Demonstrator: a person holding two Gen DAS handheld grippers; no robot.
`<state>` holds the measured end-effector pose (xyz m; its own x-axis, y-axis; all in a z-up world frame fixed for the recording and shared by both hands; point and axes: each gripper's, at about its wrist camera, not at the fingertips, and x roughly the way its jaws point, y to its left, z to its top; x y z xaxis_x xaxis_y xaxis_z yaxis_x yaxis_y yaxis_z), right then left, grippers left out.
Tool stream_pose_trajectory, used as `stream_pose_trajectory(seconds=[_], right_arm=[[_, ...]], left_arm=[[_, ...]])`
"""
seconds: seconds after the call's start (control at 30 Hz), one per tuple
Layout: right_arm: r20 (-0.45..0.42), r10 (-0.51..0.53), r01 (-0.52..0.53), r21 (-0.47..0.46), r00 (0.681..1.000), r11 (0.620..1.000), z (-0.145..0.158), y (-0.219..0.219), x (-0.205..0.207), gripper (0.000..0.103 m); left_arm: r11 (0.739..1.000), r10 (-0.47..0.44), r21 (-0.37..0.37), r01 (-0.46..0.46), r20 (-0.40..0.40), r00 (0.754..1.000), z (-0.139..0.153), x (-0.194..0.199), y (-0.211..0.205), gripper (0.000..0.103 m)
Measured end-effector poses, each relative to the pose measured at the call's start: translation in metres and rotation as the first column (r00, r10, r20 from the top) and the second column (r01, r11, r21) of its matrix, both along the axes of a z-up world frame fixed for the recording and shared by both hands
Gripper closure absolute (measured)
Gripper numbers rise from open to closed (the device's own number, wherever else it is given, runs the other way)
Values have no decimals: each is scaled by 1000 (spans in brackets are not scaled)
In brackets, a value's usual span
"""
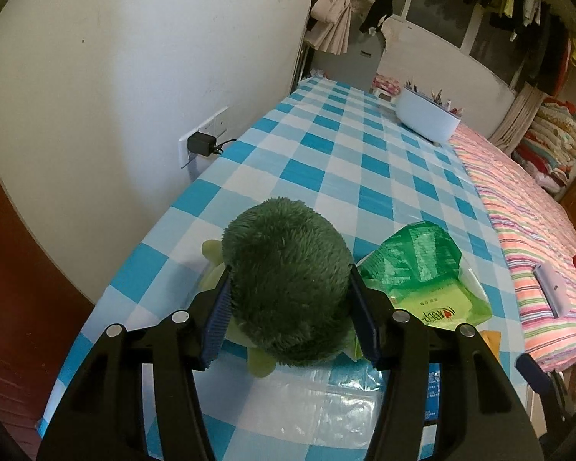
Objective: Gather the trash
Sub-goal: 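Grasp the green plush toy with the left gripper while the right gripper grasps the yellow wrapper, then lift the plush toy and yellow wrapper and carry both over the white bin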
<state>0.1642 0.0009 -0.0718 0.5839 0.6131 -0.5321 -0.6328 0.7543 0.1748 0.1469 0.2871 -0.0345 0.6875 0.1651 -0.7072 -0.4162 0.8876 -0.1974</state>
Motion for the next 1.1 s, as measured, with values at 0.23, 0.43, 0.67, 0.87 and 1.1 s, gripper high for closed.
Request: stream_pose_trajectory(seconds=[0.23, 0.43, 0.67, 0.87, 1.1], right_arm=[[-59, 16, -19, -46, 998, 999, -13, 14, 11, 42], [-92, 12, -17, -53, 996, 998, -19, 18, 22, 67], [-80, 7, -8, -6, 997, 1000, -15, 12, 24, 84], [-47, -10, 12, 46, 999, 999, -5, -2, 16, 85], [-10, -39, 40, 115, 999, 993, 10, -22, 6, 85]], left_arm=[[1000, 2, -14, -2, 10, 1000, 2, -6, 5, 48], [1000, -6, -14, 6, 13, 1000, 4, -10, 4, 48], [1000, -11, -19, 12, 26, 1000, 6, -14, 3, 48], [1000, -24, 6, 24, 62, 998, 13, -19, -2, 48], [999, -33, 12, 32, 98, 995, 20, -26, -6, 48]])
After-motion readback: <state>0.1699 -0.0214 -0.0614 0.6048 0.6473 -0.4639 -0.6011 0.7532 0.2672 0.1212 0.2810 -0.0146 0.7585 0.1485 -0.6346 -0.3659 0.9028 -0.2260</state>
